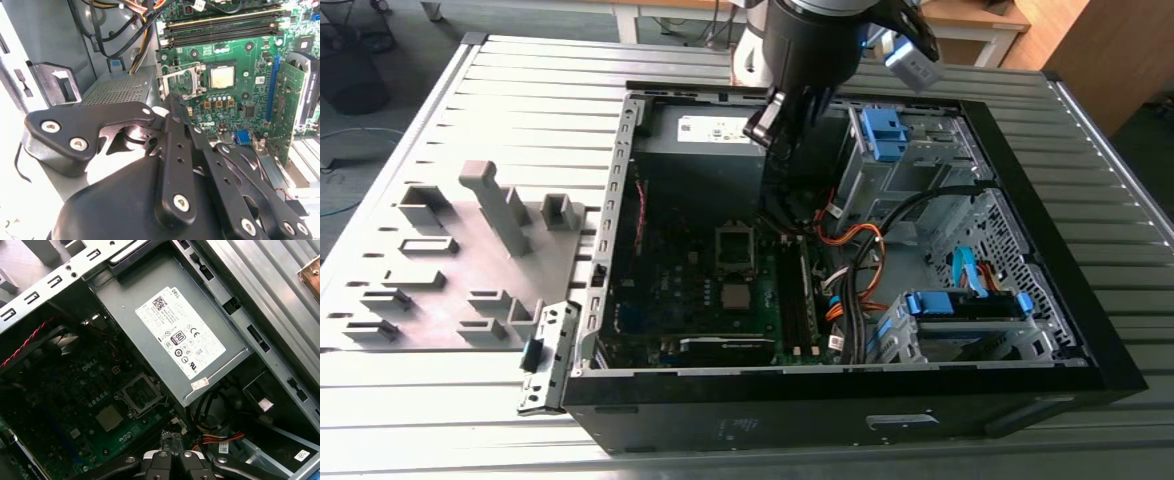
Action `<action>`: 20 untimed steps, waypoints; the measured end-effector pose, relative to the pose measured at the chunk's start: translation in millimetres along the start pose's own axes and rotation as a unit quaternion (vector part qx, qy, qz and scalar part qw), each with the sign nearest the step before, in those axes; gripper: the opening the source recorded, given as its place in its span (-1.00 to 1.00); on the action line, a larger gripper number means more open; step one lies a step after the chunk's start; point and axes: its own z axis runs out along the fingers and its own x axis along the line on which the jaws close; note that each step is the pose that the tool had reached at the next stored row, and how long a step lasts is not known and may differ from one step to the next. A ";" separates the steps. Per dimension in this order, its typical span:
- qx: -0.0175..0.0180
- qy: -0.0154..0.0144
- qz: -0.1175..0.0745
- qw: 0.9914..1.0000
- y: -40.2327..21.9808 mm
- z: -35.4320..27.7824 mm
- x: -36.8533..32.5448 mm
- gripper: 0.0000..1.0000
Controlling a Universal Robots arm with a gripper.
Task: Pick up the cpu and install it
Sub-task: 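Close the cpu cover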
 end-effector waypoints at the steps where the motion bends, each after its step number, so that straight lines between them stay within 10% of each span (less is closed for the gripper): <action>1: 0.000 0.000 0.000 1.000 0.0 -0.5 0.0 -0.79; 20: 0.000 0.000 -0.001 1.000 0.1 -2.2 -0.2 -0.79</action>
